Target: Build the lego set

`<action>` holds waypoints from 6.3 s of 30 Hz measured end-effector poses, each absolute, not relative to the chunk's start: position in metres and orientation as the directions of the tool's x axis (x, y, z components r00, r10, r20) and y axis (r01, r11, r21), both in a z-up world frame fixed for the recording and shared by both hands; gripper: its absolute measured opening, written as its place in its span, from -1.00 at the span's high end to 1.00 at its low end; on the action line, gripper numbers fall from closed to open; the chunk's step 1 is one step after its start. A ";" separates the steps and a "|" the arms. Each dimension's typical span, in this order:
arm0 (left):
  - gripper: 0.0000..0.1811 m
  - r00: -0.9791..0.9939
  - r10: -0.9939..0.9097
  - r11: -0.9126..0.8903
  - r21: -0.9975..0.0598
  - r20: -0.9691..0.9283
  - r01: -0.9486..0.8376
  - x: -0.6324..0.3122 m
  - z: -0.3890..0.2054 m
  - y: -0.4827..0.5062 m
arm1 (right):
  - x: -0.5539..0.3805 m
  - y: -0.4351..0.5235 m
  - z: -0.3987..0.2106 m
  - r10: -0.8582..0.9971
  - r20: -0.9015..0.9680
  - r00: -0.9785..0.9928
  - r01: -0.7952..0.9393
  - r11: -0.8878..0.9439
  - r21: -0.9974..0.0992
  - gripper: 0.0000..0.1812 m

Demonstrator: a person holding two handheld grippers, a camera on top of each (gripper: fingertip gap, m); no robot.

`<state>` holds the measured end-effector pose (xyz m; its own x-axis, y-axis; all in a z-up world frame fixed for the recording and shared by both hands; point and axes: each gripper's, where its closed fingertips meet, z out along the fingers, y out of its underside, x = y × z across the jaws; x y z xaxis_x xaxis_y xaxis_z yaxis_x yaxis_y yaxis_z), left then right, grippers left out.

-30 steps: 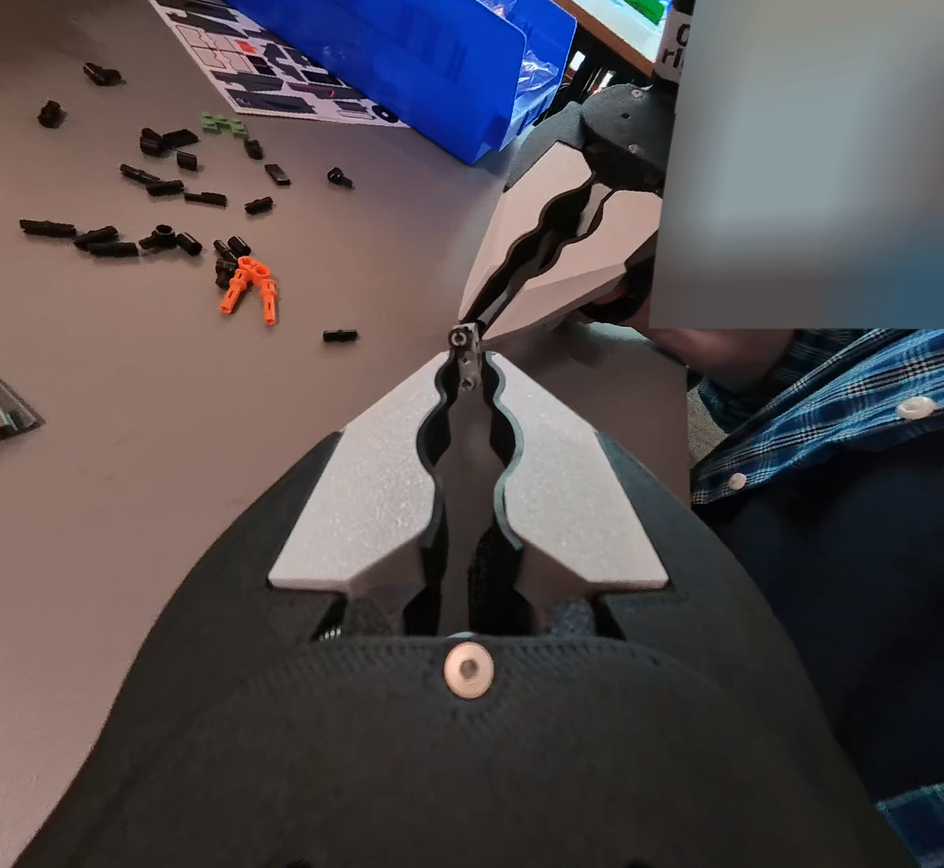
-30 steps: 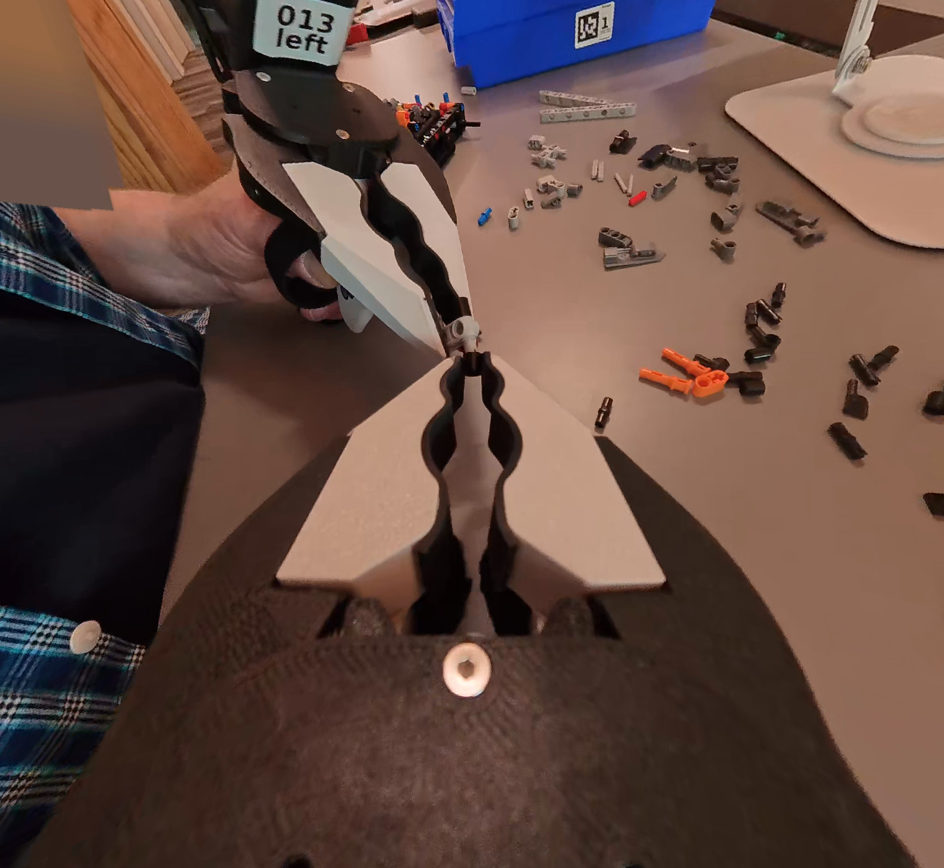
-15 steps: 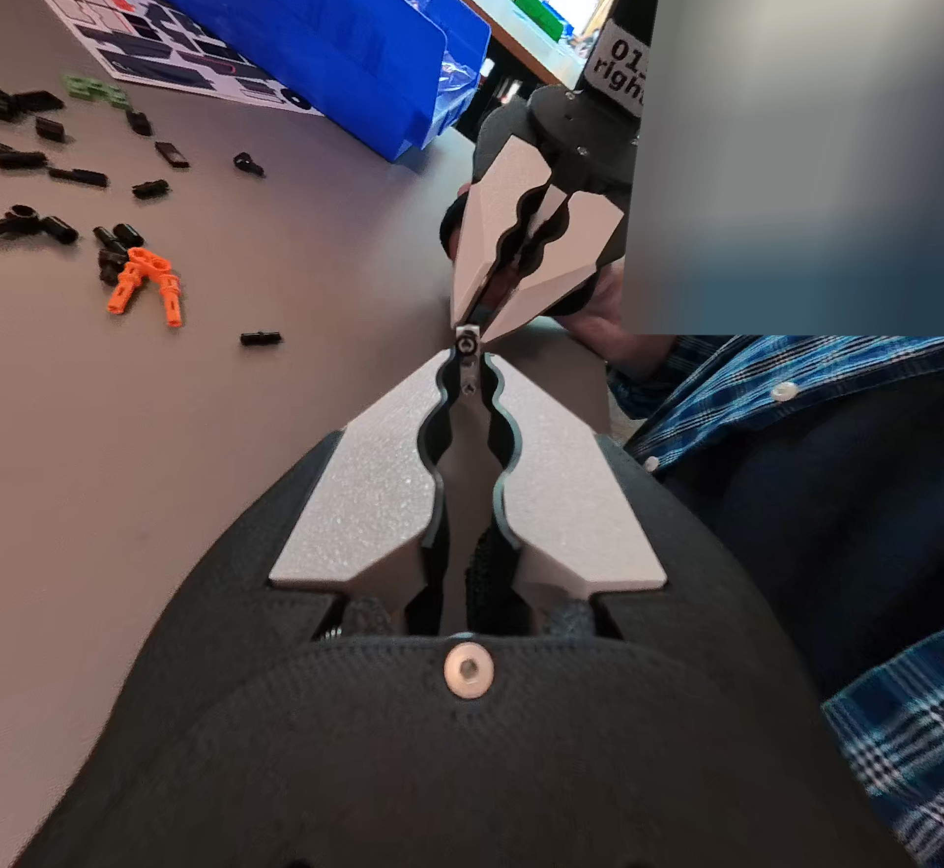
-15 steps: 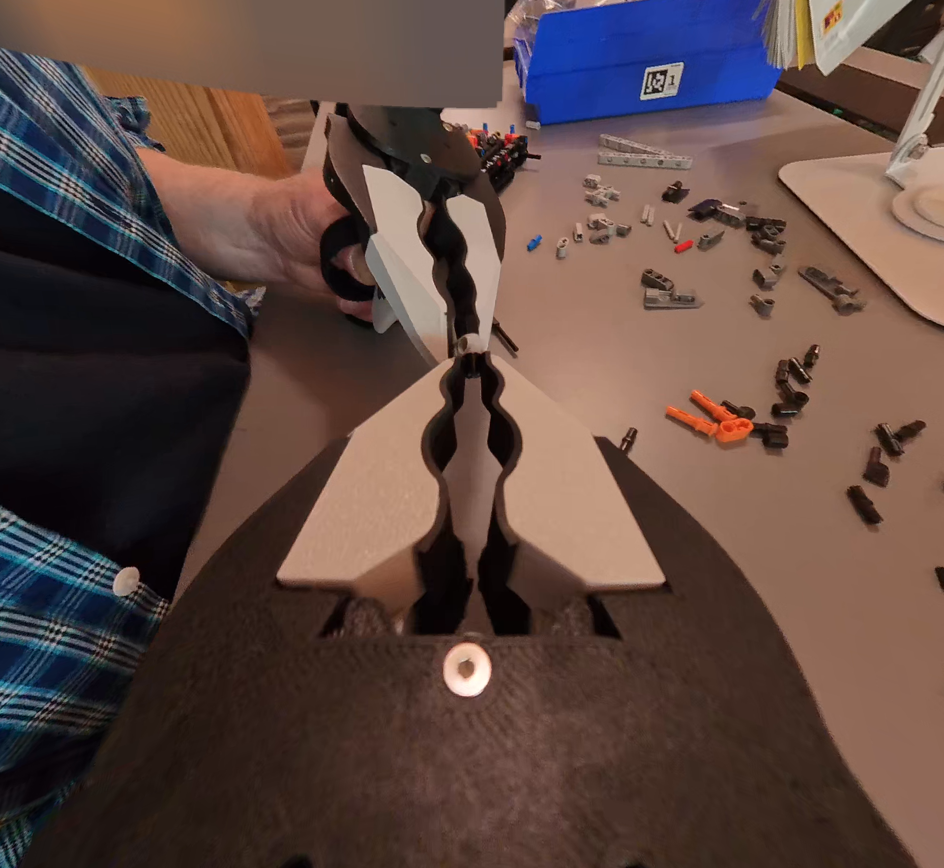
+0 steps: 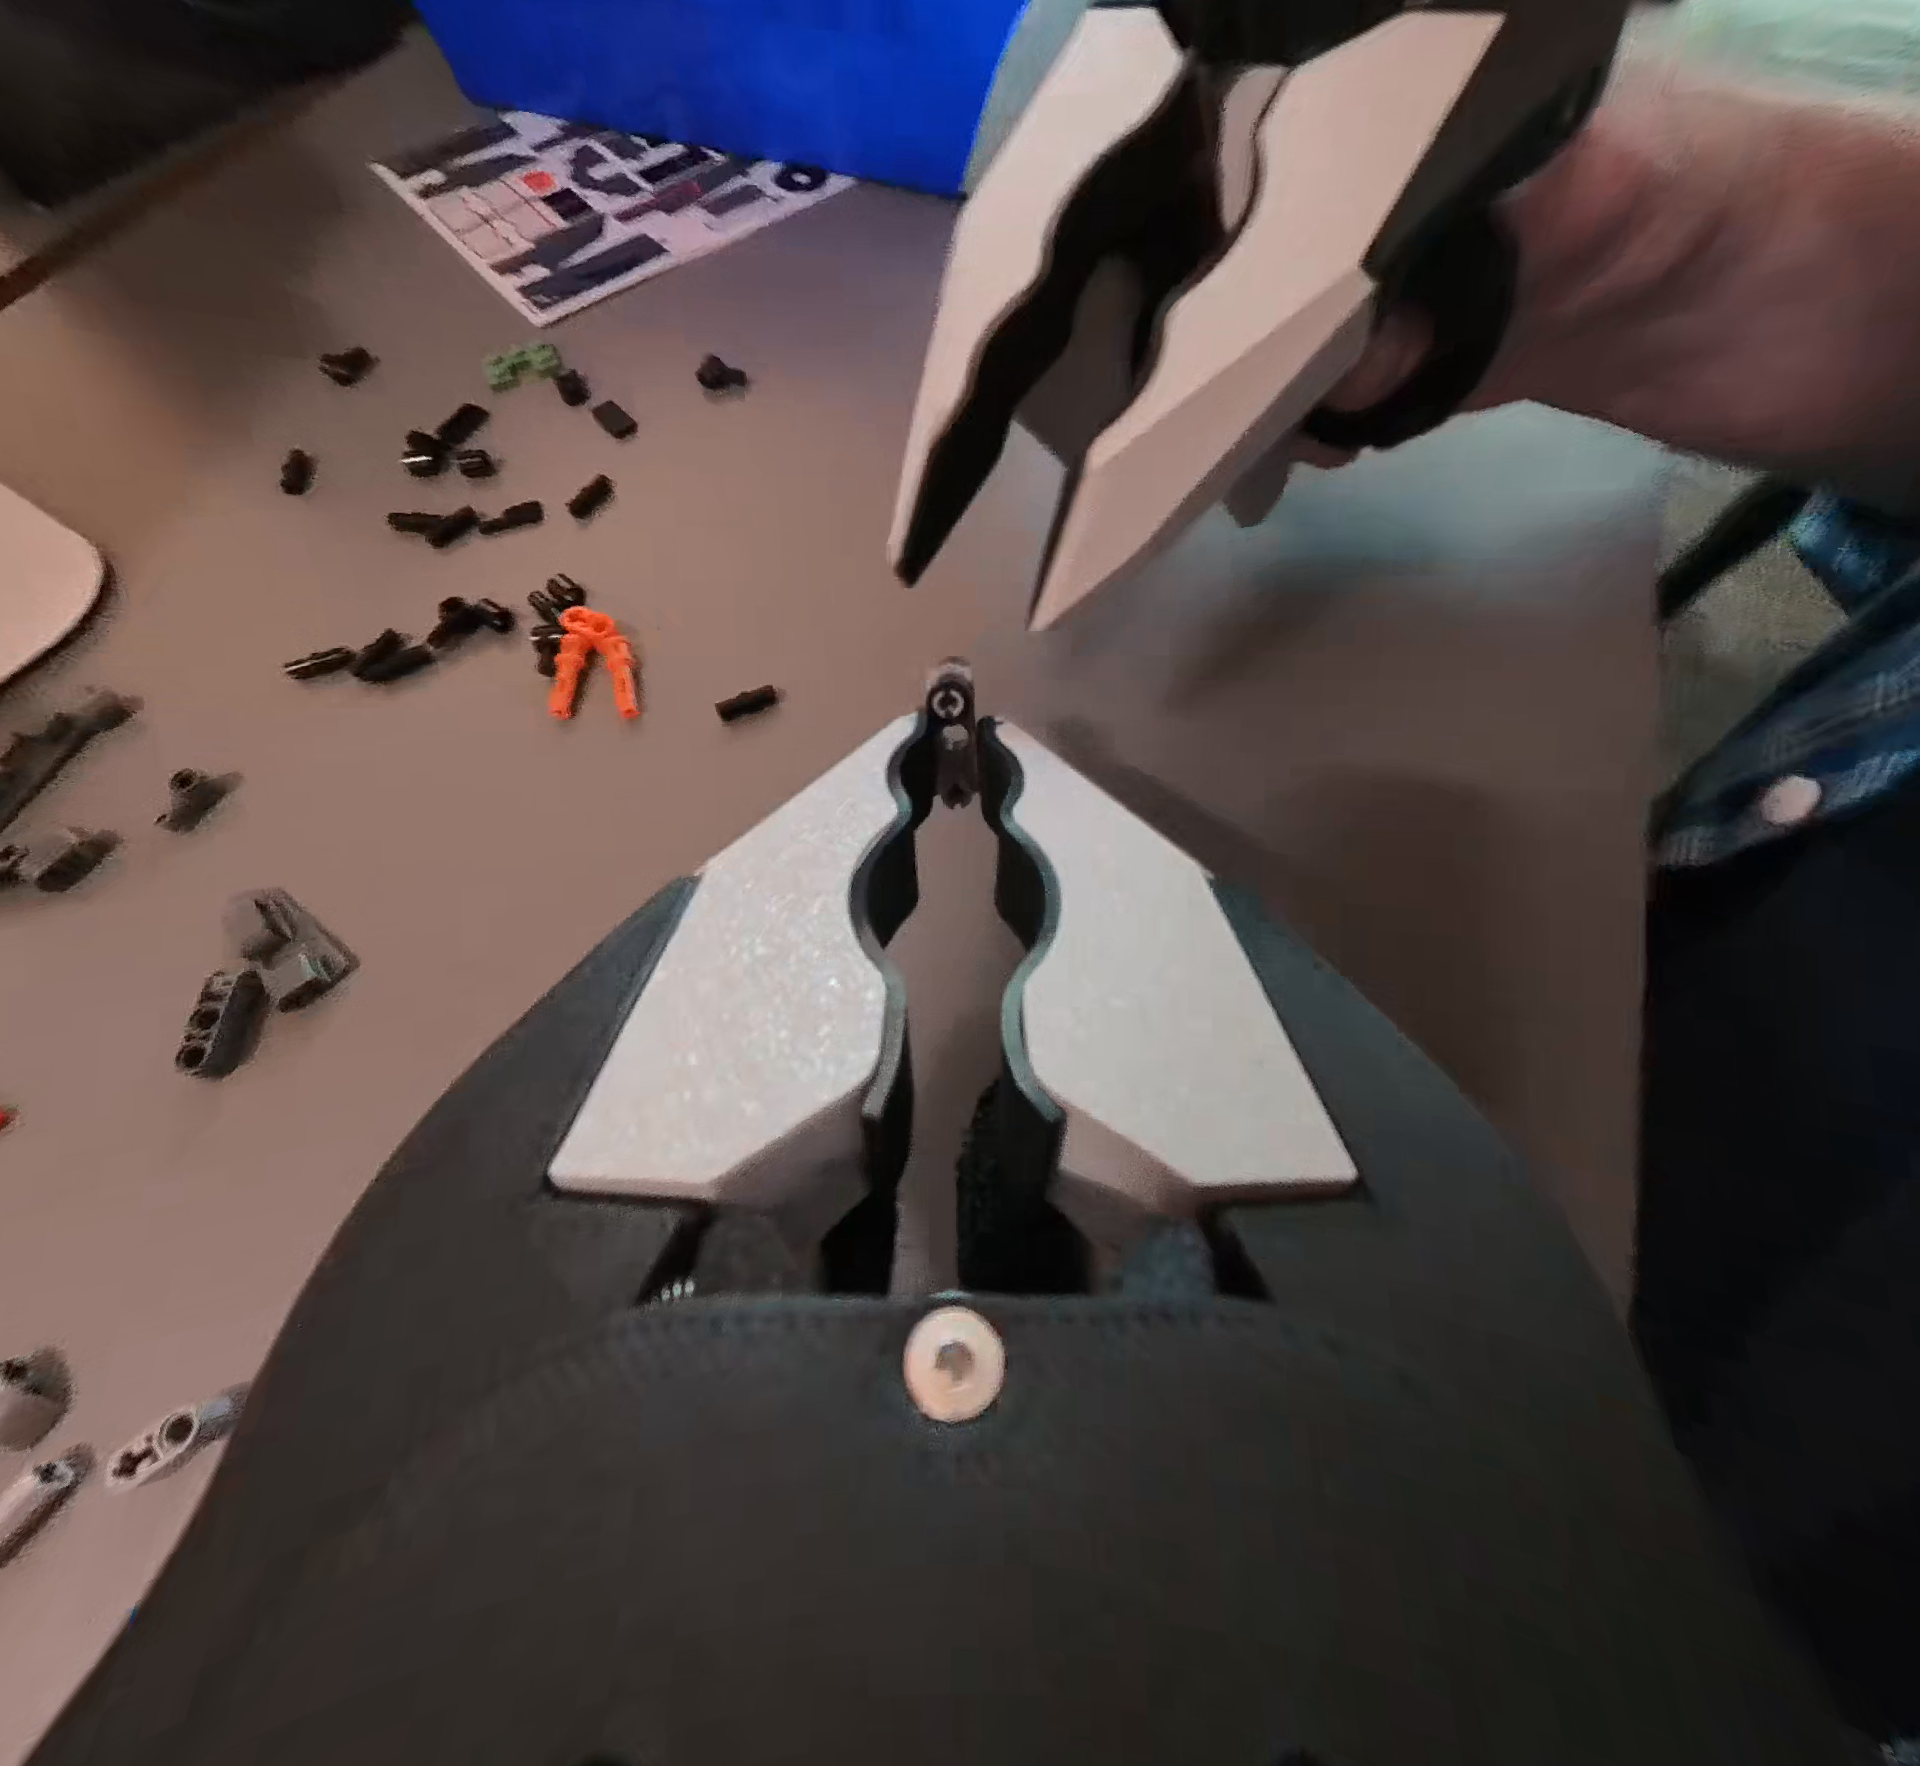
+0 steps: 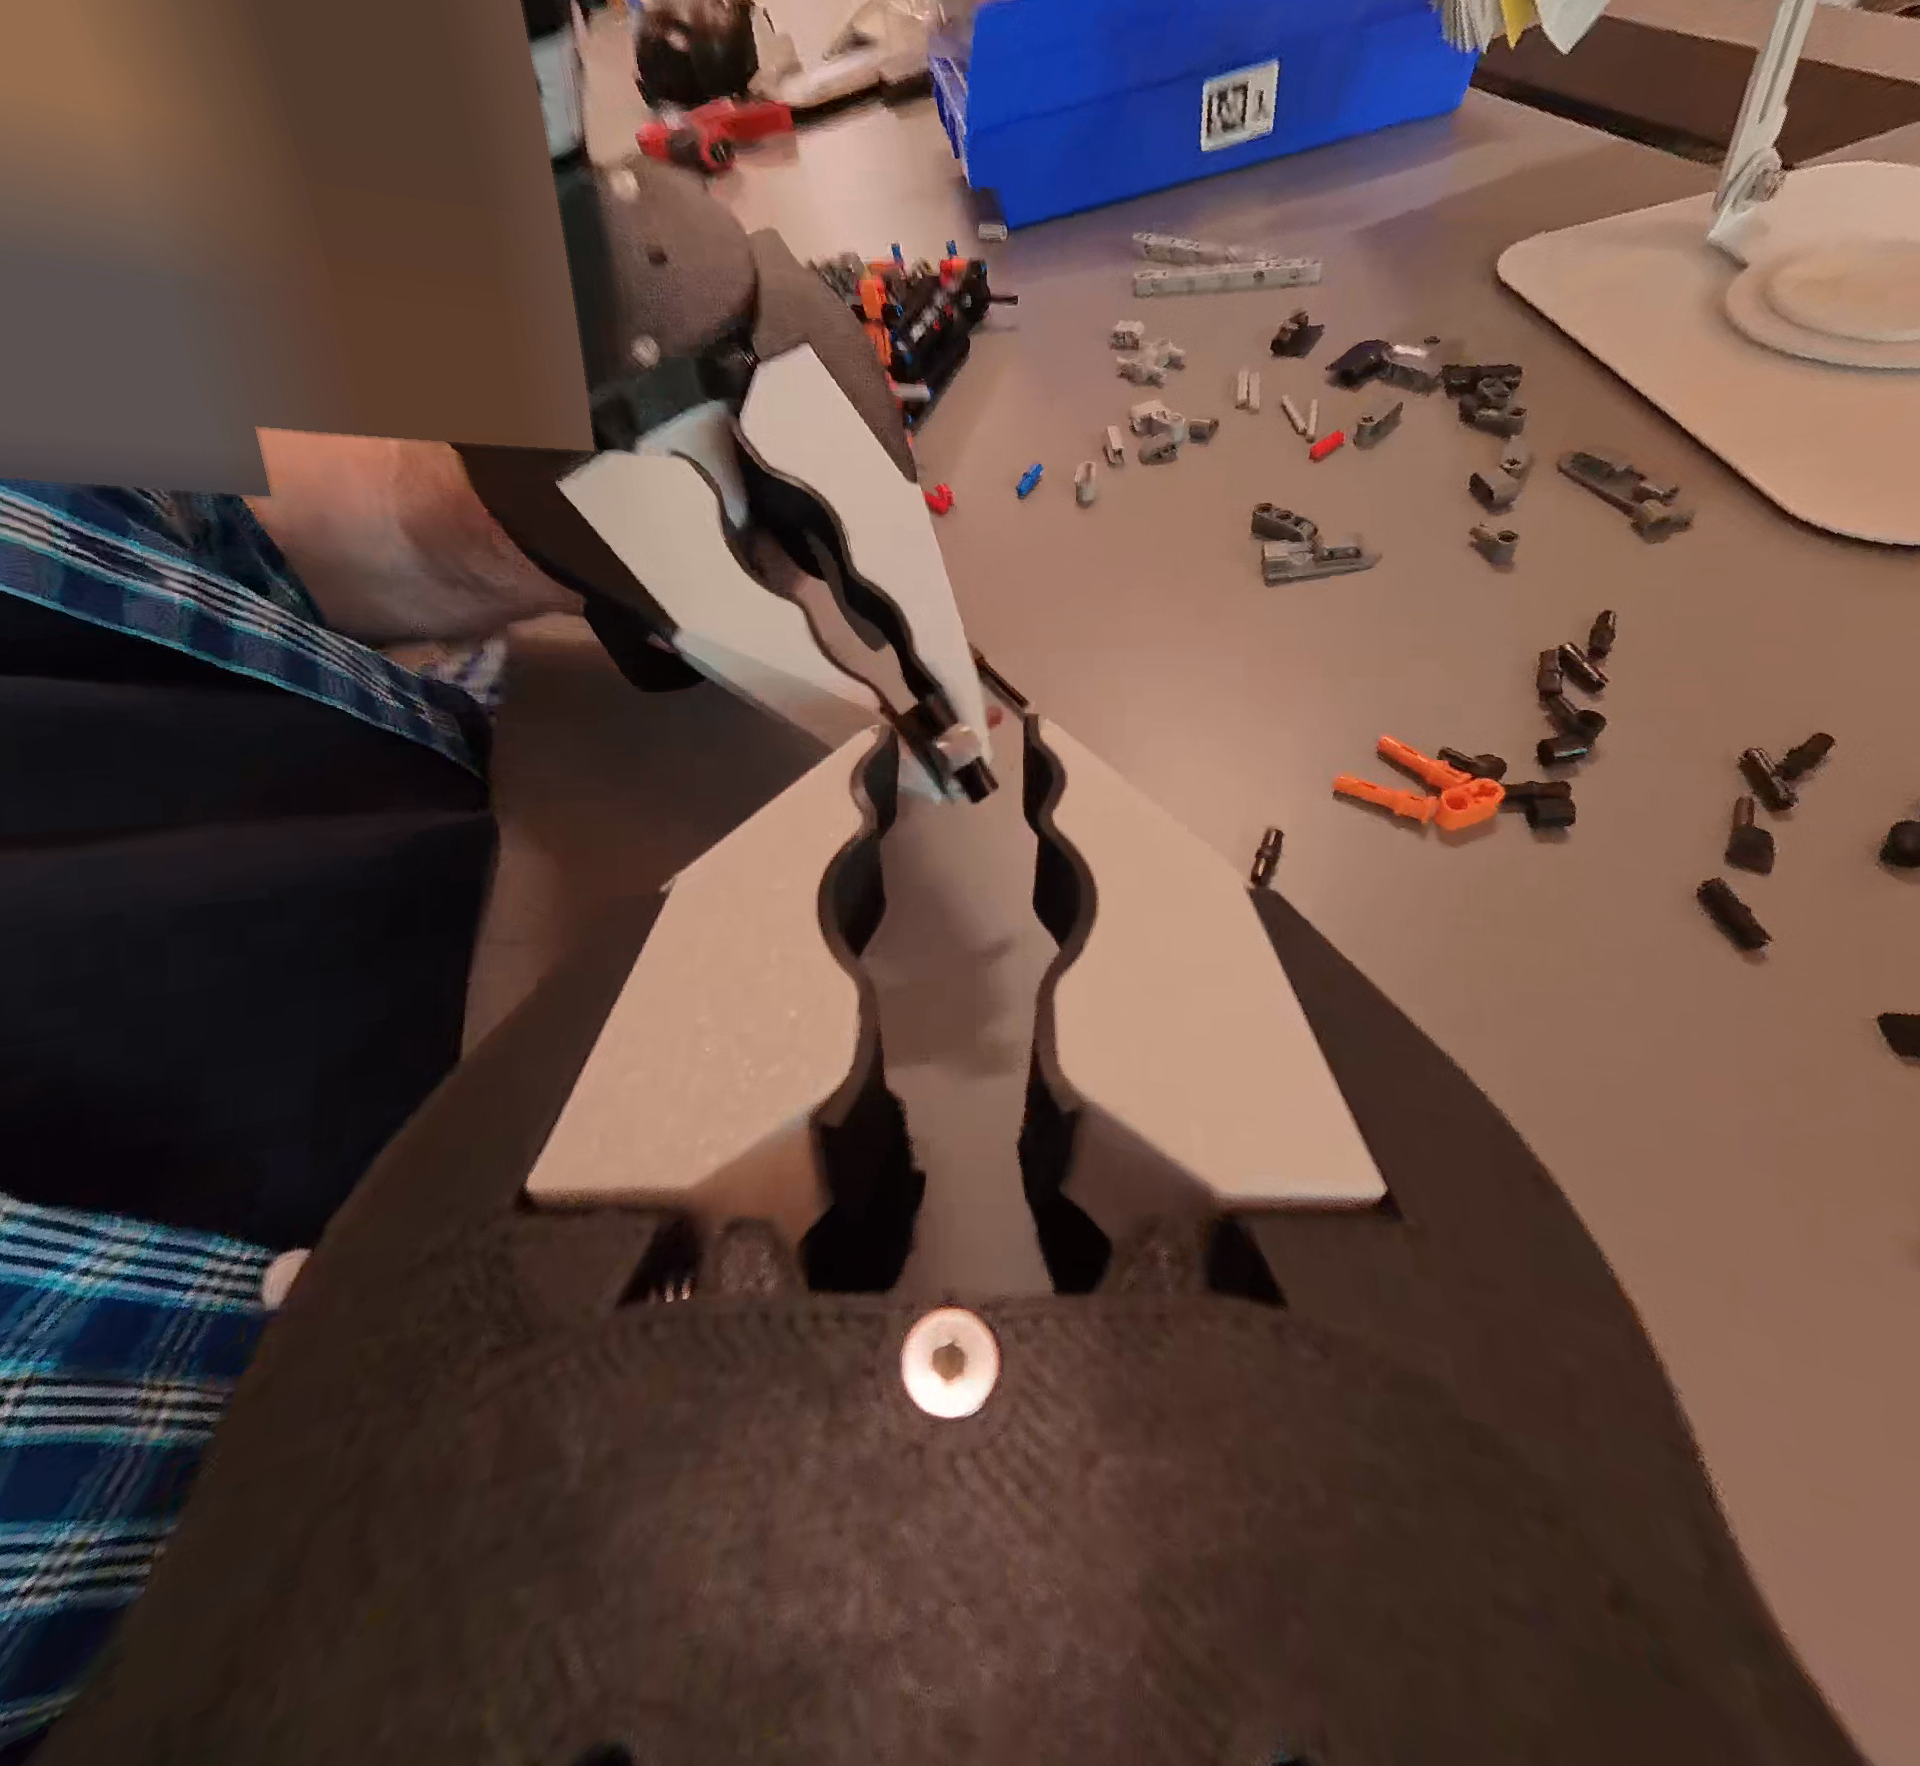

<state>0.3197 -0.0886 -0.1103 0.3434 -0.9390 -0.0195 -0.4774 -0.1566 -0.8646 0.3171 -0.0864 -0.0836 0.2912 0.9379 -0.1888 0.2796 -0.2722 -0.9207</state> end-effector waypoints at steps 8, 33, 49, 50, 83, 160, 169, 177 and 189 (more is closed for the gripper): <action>0.92 0.209 -0.976 -0.086 -0.784 -0.056 -0.615 0.316 -0.111 -0.104 | 0.308 -0.101 -0.104 0.966 -0.061 0.250 0.467 -0.176 -0.867 0.95; 0.90 0.420 -0.866 -0.406 -0.871 0.271 -0.275 0.261 -0.085 -0.123 | 0.264 -0.121 -0.081 0.956 -0.222 0.193 0.315 -0.275 -0.909 0.96; 0.74 0.448 -0.854 -0.380 -0.905 0.264 -0.191 0.222 -0.066 -0.128 | 0.238 -0.120 -0.056 0.933 -0.236 0.272 0.280 -0.311 -0.908 0.95; 0.74 0.447 -0.857 -0.374 -0.907 0.257 -0.195 0.221 -0.066 -0.129 | 0.237 -0.120 -0.056 0.929 -0.241 0.281 0.274 -0.319 -0.908 0.95; 0.73 0.470 -0.873 -0.249 -0.947 0.129 -0.202 0.209 -0.068 -0.139 | 0.242 -0.119 -0.092 0.897 -0.231 0.378 0.186 -0.318 -0.930 0.95; 0.57 0.528 -0.835 -0.262 -0.955 0.152 -0.140 0.186 -0.066 -0.144 | 0.247 -0.128 -0.026 0.924 -0.370 0.094 -0.142 -0.355 -0.924 0.95; 0.53 0.513 -0.834 -0.283 -0.956 0.204 -0.080 0.183 -0.059 -0.147 | 0.228 -0.143 -0.031 0.936 -0.348 0.052 -0.075 -0.344 -0.936 0.95; 0.52 0.512 -0.830 -0.287 -0.956 0.222 -0.051 0.178 -0.055 -0.148 | 0.218 -0.149 -0.035 0.944 -0.327 0.037 -0.036 -0.326 -0.945 0.95; 0.51 0.524 -0.821 -0.295 -0.955 0.228 -0.046 0.172 -0.058 -0.146 | 0.212 -0.149 -0.037 0.944 -0.331 0.019 -0.029 -0.330 -0.943 0.95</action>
